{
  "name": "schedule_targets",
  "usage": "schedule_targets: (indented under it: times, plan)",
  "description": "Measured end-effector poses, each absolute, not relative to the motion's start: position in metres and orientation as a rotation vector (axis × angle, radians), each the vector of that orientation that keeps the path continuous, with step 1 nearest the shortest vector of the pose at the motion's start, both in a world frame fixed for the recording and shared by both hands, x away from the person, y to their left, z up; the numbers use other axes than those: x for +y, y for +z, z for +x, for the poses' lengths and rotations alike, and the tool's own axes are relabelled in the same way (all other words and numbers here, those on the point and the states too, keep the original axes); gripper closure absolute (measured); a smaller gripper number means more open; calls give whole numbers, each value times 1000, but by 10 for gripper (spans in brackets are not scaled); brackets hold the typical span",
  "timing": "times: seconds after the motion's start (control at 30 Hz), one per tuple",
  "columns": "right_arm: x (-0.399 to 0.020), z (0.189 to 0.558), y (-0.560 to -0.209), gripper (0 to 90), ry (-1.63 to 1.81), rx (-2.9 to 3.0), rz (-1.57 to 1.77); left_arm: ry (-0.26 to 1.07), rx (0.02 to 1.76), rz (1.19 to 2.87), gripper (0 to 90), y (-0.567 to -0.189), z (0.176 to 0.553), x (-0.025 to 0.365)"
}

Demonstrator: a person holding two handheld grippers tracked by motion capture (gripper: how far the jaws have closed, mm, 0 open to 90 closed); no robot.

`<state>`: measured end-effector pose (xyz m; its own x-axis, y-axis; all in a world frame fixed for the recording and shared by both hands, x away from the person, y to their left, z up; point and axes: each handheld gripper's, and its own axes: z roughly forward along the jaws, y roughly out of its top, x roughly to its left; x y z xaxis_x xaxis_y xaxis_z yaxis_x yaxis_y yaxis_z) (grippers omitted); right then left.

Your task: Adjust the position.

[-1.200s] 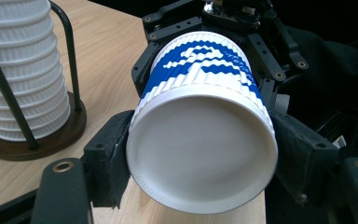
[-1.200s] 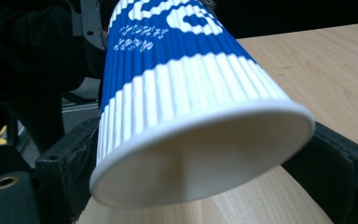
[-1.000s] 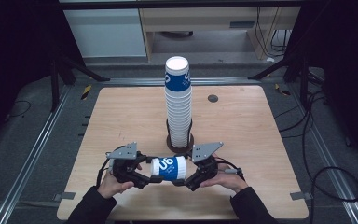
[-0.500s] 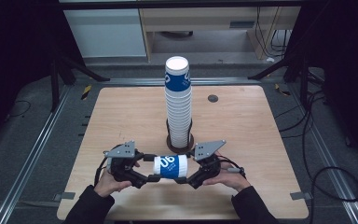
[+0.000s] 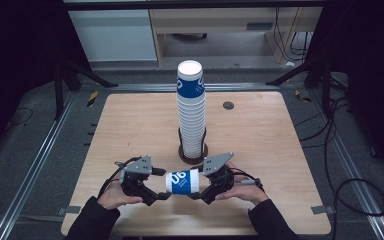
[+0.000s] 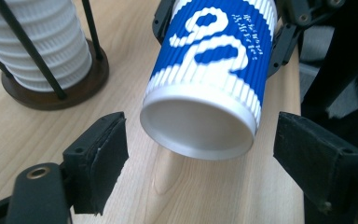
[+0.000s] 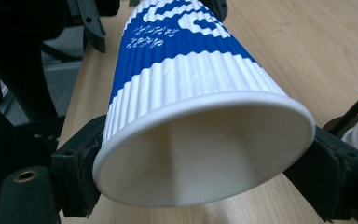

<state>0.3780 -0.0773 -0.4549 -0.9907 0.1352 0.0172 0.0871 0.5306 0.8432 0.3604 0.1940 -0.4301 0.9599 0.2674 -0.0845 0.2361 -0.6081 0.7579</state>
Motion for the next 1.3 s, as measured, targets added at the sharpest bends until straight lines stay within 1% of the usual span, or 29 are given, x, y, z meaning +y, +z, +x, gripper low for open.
schedule_targets:
  times: [0.27, 0.33, 0.53, 0.67, 0.93, 1.03, 1.1, 1.17, 1.3]
  plan:
    - [-65, 374, -462, 150, 1396, 2771, 150, 53, 284, 2383, 173, -440, 356, 179]
    - [-62, 373, -465, 149, 1374, 2788, 131, 40, 267, 2415, 187, -441, 354, 175]
    - [-57, 369, -467, 149, 1353, 2817, 85, 31, 246, 2445, 255, -445, 352, 171]
    - [-57, 369, -467, 151, 1355, 2819, 77, 24, 241, 2447, 265, -445, 352, 171]
    - [-58, 370, -466, 134, 1382, 2807, 88, 19, 247, 2414, 271, -443, 354, 174]
    - [-60, 372, -463, 83, 1429, 2786, 119, 20, 261, 2394, 271, -442, 356, 178]
    - [-65, 374, -459, 79, 1469, 2754, 153, 24, 277, 2370, 271, -440, 358, 182]
    - [-71, 377, -454, 72, 1520, 2717, 208, 25, 298, 2336, 271, -438, 360, 187]
    - [-86, 383, -441, 71, 1631, 2618, 308, 22, 367, 2212, 269, -433, 366, 201]
